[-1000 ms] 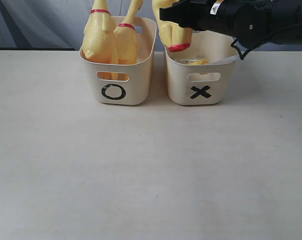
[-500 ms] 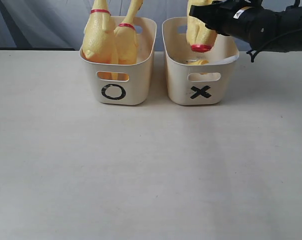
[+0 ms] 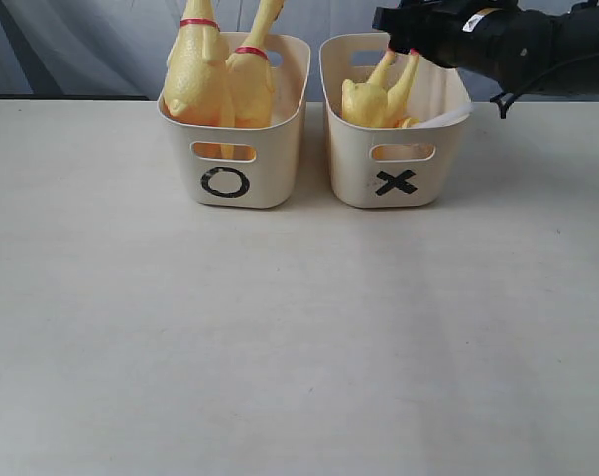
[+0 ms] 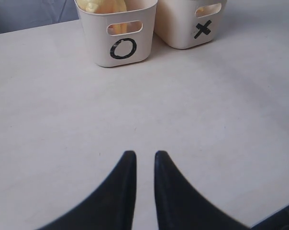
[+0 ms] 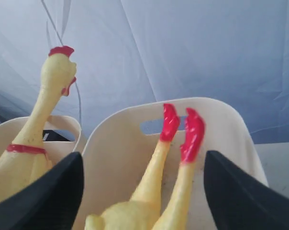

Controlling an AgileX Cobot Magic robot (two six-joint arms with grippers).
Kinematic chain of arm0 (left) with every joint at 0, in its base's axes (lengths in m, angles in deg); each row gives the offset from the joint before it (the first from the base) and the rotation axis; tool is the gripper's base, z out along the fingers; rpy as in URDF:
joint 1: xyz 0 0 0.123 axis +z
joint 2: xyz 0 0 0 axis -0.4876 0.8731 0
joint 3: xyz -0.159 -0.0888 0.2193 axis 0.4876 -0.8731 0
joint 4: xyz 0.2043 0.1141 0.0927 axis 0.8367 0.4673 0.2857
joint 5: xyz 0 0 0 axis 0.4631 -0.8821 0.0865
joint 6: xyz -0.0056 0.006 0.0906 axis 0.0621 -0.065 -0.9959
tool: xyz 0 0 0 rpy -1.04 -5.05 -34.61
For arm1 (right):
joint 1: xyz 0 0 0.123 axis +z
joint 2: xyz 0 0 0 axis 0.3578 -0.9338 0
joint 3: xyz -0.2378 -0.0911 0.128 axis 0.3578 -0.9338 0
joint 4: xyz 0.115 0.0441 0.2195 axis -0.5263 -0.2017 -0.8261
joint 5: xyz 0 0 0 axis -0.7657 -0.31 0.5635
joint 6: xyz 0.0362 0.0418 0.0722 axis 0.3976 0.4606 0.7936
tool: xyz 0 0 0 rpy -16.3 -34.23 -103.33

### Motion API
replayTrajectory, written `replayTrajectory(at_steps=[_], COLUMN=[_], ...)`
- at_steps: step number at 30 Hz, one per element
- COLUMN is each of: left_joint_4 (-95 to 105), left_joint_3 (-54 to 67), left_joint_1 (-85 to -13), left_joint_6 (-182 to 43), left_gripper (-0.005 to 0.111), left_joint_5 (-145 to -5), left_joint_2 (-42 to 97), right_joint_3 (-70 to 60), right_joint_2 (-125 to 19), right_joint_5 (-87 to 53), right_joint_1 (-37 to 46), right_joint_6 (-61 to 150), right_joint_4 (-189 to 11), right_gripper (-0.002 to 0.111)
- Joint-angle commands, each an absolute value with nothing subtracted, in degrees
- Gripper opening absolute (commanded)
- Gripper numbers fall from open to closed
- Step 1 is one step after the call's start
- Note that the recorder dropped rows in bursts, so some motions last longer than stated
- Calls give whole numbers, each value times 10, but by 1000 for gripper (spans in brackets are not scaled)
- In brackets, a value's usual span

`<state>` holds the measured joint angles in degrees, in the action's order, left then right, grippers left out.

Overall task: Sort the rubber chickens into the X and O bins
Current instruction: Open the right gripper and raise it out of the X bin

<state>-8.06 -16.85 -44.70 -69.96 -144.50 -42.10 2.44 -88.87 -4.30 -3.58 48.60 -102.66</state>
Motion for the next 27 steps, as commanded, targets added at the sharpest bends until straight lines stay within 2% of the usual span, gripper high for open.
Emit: replayTrajectory(at_steps=[1, 2, 3, 4, 5, 10, 14, 27], left_joint_4=[-84, -84, -84, -84, -81, -37, 12, 48], left_joint_3=[-171, -171, -171, -171, -171, -180, -203, -206], left_joint_1=[-447, -447, -447, -447, -447, -447, -447, -447], left_joint_6=[-702, -702, -702, -702, -702, -702, -702, -702], left_gripper=[14, 14, 14, 14, 14, 14, 14, 14], left_joint_5=[-1447, -1437, -1411, -1386, -1344, -1206, -1128, -1128], left_joint_2=[-425, -425, -425, -425, -425, -425, -420, -419], right_joint_3=[28, 28, 28, 28, 28, 28, 28, 28], right_joint_2=[-833, -818, -800, -784, -770, -726, -714, -714], right_joint_5=[-70, -90, -117, -150, -181, -300, -310, -310], right_joint_1=[-37, -37, -37, -37, -37, -37, -37, -37], right_joint_6=[481, 481, 480, 480, 473, 461, 461, 461], right_joint_4=[-1025, -1025, -1023, -1014, -998, -962, -962, -972], right_gripper=[63, 53, 37, 14, 1, 1, 1, 1])
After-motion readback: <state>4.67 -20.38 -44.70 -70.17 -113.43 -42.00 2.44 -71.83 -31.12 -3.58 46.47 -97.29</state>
